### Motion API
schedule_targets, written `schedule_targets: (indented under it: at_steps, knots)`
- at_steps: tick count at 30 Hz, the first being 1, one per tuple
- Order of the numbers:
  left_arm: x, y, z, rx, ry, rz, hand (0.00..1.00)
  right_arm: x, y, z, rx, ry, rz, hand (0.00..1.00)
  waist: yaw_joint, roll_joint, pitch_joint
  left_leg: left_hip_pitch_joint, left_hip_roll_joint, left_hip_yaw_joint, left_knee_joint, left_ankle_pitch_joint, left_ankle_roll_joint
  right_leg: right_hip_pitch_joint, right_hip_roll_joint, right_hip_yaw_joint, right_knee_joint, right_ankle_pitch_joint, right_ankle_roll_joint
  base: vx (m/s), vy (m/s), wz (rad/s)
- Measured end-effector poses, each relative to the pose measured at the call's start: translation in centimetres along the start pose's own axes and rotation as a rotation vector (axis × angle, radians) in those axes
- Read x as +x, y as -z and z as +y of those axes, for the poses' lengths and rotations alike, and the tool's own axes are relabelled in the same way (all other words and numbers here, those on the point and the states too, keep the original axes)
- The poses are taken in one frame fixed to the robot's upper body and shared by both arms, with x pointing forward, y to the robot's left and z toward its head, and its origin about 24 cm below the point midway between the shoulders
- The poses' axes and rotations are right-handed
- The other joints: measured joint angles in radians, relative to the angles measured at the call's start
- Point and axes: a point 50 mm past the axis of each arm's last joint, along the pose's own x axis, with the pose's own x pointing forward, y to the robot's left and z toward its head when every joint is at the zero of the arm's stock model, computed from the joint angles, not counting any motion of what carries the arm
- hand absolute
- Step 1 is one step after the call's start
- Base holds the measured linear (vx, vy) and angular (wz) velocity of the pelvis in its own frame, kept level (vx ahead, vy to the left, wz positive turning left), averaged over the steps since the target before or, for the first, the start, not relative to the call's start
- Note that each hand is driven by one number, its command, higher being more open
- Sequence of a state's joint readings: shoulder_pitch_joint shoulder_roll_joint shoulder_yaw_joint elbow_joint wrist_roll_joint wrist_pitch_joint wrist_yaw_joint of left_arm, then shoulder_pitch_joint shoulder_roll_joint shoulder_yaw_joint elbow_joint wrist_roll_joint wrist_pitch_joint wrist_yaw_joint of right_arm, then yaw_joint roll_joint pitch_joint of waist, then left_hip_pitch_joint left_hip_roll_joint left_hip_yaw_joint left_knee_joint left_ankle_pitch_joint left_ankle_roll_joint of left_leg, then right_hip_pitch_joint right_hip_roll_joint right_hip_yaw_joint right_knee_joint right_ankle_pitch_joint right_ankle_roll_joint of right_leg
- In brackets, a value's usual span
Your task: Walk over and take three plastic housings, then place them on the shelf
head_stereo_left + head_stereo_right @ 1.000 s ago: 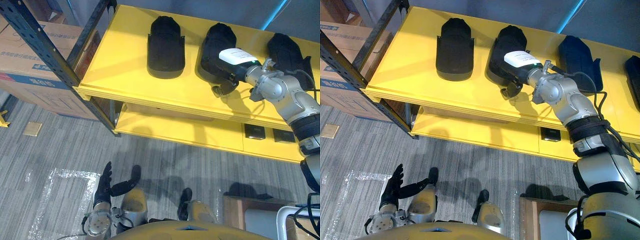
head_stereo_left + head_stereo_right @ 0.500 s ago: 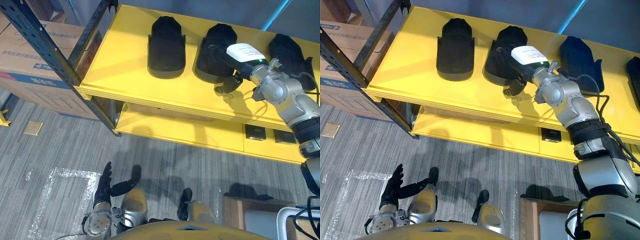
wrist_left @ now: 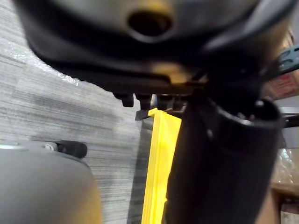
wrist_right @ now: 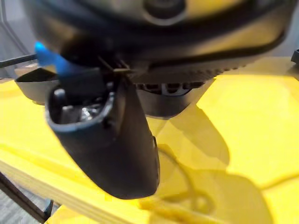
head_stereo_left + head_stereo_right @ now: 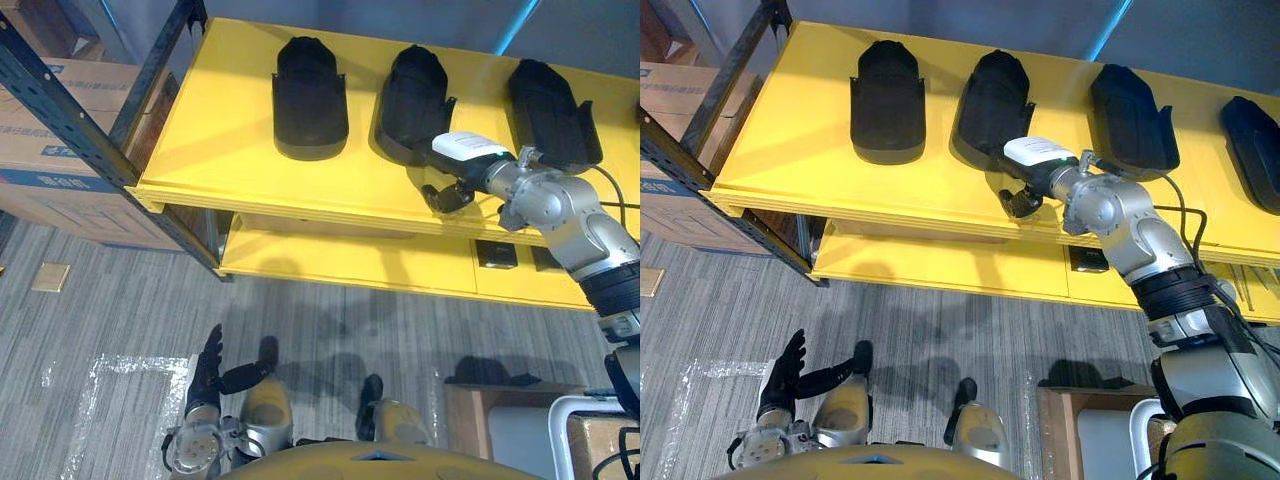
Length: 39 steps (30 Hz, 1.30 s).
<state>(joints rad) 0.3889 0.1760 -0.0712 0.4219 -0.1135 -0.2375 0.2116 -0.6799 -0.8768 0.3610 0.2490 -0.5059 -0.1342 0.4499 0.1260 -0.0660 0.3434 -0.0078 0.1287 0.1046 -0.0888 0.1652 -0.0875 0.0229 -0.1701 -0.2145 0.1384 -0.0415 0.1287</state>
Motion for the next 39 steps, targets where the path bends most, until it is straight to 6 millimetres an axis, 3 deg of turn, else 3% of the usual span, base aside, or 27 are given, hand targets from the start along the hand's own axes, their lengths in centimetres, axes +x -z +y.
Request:
schedule_targets:
  at_steps: [5, 14, 22, 35, 39]
  knots:
    - [0.1, 0.0, 0.3, 0.014, 0.000, -0.002, 1.00, 0.0, -0.1, 0.4, 0.004, -0.028, 0.004, 1.00, 0.002, -0.020, -0.012, -0.001, -0.001, 0.002, 0.000, -0.004, 0.001, -0.002, -0.001, 0.002, -0.001, 0.000, 0.000, 0.00, 0.000, 0.00]
    - [0.1, 0.0, 0.4, 0.016, 0.000, 0.001, 1.00, 0.0, -0.1, 0.6, -0.006, -0.015, 0.003, 1.00, 0.001, -0.021, -0.015, -0.001, -0.001, 0.003, 0.000, -0.004, 0.001, -0.002, 0.000, 0.003, -0.004, 0.002, 0.001, 0.00, 0.000, 0.00]
    - [0.0, 0.1, 0.5, 0.019, -0.003, 0.004, 1.00, 0.1, -0.8, 0.9, -0.142, 0.026, -0.039, 1.00, 0.001, -0.026, -0.035, -0.005, -0.002, 0.001, 0.002, -0.002, -0.002, 0.002, 0.000, 0.000, -0.017, 0.007, 0.003, 0.00, 0.000, 0.00]
    - [0.0, 0.2, 0.7, 0.020, -0.008, 0.017, 1.00, -2.0, 1.9, -0.7, -0.270, 0.053, 0.055, 1.00, 0.000, -0.028, -0.036, -0.013, -0.004, -0.027, 0.000, 0.003, -0.002, 0.013, -0.001, -0.029, -0.016, 0.006, 0.003, 0.00, -0.004, 0.06]
    - [0.0, 0.3, 0.7, 0.023, -0.011, 0.026, 1.00, -2.1, 1.7, -1.2, -0.245, 0.150, 0.020, 1.00, -0.009, -0.036, -0.041, -0.010, -0.004, -0.026, 0.000, 0.005, -0.002, 0.014, -0.001, -0.029, -0.016, 0.006, 0.003, 0.00, 0.000, 0.00]
